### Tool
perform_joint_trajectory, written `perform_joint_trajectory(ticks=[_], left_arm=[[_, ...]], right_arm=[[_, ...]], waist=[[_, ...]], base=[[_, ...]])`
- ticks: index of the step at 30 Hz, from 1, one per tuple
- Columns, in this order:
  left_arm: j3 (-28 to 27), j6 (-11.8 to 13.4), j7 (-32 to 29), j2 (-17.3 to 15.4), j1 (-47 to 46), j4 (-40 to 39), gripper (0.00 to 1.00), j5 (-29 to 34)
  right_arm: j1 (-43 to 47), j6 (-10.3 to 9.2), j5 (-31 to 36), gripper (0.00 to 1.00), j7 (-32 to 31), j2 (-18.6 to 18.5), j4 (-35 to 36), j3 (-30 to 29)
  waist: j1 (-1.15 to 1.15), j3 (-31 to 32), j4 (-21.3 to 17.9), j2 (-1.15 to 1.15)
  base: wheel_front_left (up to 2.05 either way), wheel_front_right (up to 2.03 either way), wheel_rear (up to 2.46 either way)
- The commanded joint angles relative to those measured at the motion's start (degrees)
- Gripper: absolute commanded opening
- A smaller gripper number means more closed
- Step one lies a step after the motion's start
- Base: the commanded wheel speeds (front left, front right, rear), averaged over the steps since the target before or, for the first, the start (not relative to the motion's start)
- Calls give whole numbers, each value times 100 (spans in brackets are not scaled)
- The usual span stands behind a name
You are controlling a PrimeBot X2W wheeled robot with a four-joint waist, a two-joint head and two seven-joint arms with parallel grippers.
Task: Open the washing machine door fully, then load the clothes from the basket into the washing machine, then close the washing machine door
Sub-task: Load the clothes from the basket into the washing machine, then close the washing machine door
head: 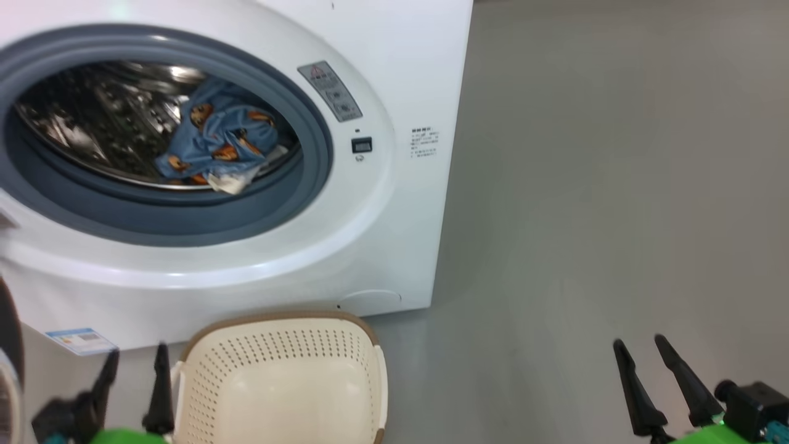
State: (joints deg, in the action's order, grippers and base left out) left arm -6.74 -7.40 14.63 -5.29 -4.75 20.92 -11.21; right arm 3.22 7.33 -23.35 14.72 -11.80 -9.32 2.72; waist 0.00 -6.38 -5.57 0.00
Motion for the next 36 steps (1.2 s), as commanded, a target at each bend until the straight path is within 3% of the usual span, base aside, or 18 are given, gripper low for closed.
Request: perform_joint_trajectory(ticks=[1,15,36], left_arm=[[-234,-9,37,-92,36,-211,100,65],[-523,-9,37,86,986,-946,100,99],[-490,-9,37,133,971,-1131,100,139]], right_arm=[[45,16,-41,100,28,-138,117,86],[359,16,-78,100,28,-284,163,-6],[376,16,-48,100,28,-220,197,-54]], waist=[[0,160,69,0],[0,430,100,0],[0,390,108,0]], base=[[0,0,0],[0,0,0],[-8,8,0]])
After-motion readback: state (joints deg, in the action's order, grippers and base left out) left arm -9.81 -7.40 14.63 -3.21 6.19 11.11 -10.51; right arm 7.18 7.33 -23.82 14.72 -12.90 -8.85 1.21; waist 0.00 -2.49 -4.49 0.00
